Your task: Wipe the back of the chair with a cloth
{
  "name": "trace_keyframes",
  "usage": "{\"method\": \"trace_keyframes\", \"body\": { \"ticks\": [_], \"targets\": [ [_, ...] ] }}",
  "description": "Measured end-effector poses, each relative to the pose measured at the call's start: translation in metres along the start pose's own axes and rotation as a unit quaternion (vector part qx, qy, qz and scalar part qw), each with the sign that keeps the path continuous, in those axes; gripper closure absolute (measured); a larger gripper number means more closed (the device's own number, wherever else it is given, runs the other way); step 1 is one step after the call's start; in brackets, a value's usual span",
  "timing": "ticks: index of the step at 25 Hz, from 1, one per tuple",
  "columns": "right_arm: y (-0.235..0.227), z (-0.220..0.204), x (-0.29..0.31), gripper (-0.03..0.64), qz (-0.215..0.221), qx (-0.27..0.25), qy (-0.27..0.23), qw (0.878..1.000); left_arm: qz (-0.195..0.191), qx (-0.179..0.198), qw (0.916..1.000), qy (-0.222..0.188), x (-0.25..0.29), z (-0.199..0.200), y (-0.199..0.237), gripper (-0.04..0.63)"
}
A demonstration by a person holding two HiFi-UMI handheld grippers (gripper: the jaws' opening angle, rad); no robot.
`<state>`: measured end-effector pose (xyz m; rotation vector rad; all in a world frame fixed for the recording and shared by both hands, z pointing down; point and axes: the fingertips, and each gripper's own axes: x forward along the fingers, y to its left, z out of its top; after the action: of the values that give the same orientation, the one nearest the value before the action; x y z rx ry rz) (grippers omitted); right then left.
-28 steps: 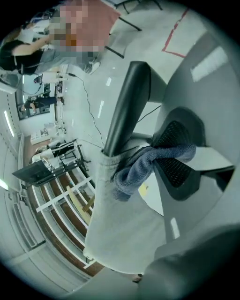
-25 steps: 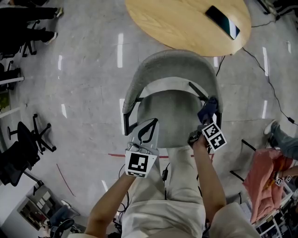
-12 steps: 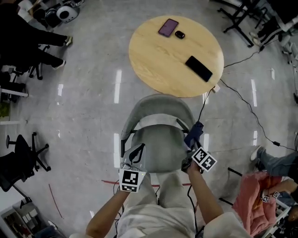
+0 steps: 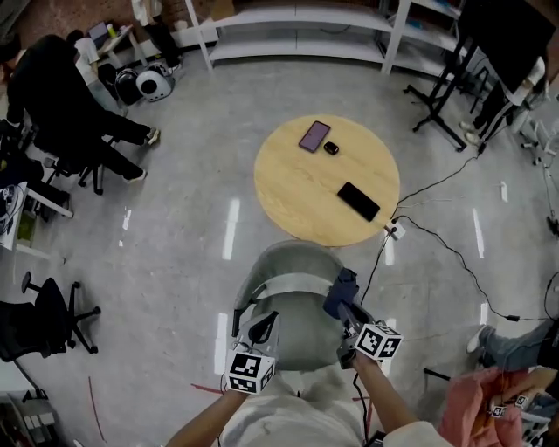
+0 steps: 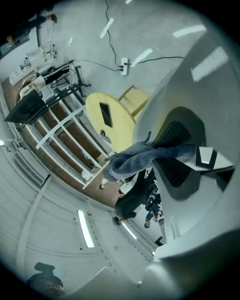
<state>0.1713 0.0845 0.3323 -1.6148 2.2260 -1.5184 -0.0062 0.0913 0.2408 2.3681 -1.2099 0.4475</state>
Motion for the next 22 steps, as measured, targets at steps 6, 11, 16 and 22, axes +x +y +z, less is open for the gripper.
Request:
{"method": "trace_keyframes", "body": {
  "ticks": [6, 11, 16, 22],
  "targets": [
    [0.061, 0.038, -0.020, 0.535, 0.064, -0.040, -0.020, 0.997, 0.011, -0.032, 0.9992, -0.020, -0.015, 0.040, -0.008, 0.595],
    [0.096, 0.063, -0.040, 0.535, 0.072, -0.062, -0.057, 0.994, 0.004, -0.040, 0.9990, -0.022, -0.022, 0.056, -0.026, 0.595],
    [0.137, 0.081, -0.068, 0.535, 0.093, -0.118, -0.097, 0.984, 0.011, -0.022, 0.9967, -0.077, -0.040, 0.101, -0.047, 0.595],
    [0.208, 0.081, -0.087, 0.534, 0.149, -0.183, -0.118, 0.965, 0.023, -0.015, 0.9890, -0.145, -0.076, 0.137, -0.048, 0.595]
  ]
}}
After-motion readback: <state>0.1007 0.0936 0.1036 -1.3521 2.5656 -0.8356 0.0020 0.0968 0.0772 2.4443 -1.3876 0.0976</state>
